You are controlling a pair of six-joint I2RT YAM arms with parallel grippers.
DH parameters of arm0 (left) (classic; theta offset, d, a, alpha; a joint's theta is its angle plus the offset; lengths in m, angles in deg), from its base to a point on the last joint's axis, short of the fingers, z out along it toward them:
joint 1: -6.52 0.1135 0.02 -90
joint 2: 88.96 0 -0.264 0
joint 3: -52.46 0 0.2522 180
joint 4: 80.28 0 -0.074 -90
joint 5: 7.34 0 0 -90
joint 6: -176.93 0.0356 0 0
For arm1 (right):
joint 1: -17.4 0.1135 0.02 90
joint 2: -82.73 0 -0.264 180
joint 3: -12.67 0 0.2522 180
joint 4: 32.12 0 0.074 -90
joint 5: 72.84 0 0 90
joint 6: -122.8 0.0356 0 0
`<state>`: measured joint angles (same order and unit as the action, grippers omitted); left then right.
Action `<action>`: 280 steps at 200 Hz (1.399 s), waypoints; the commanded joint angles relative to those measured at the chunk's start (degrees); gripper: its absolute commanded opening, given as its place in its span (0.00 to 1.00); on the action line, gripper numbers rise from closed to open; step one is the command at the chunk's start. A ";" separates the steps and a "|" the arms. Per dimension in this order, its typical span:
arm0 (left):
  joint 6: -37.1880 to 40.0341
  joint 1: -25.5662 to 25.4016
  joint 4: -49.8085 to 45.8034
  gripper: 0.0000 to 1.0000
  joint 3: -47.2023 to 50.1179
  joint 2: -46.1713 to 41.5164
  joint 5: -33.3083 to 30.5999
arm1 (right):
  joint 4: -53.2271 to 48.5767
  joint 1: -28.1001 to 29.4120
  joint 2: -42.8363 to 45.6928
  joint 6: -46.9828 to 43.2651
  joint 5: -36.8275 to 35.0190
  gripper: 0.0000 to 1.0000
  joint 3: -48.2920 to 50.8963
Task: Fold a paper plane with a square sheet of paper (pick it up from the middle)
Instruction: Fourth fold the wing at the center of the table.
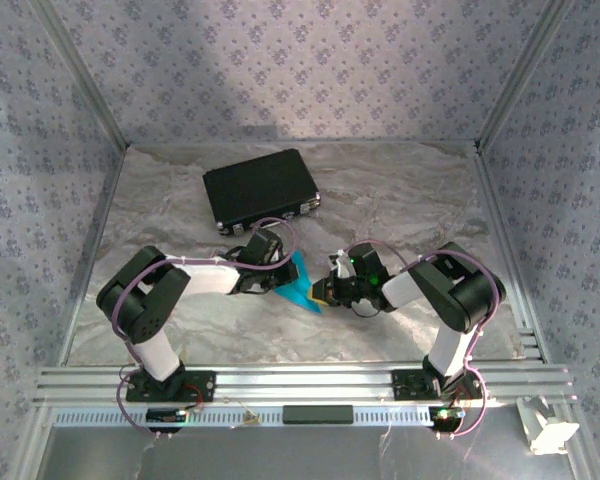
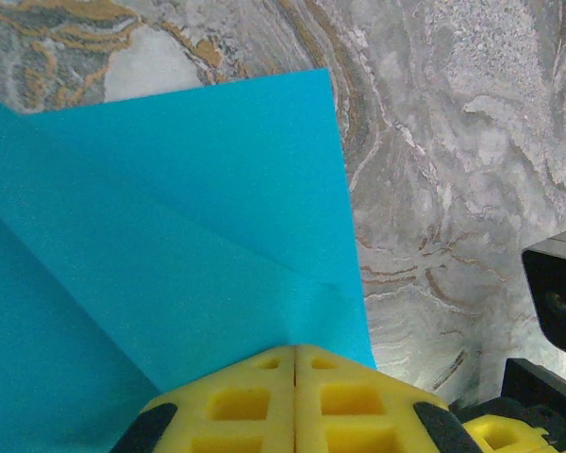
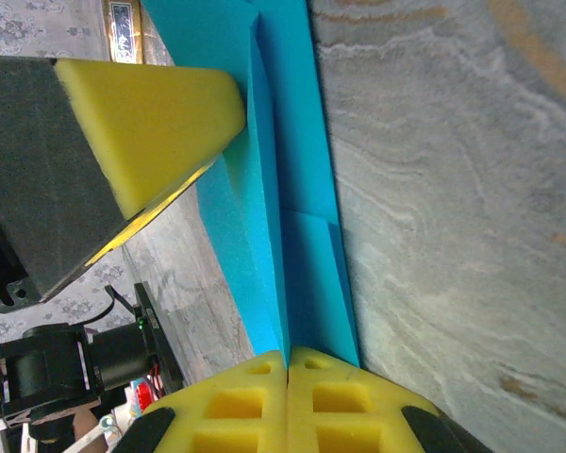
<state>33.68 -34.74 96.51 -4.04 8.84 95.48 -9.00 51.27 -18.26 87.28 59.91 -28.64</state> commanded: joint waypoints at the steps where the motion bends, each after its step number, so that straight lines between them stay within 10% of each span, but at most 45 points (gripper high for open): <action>1: 1.61 0.13 -0.81 0.07 -1.60 1.24 0.72 | -6.42 0.41 -3.16 -0.24 -3.72 0.00 1.10; 280: 2.27 -0.42 -2.38 0.06 -3.13 0.67 3.68 | -19.82 0.41 -0.03 -6.87 -4.44 0.19 -11.13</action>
<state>35.29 -34.76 95.37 -6.49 11.22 98.32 -26.46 51.99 -16.88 82.04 56.67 -37.69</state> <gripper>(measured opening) 0.063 0.190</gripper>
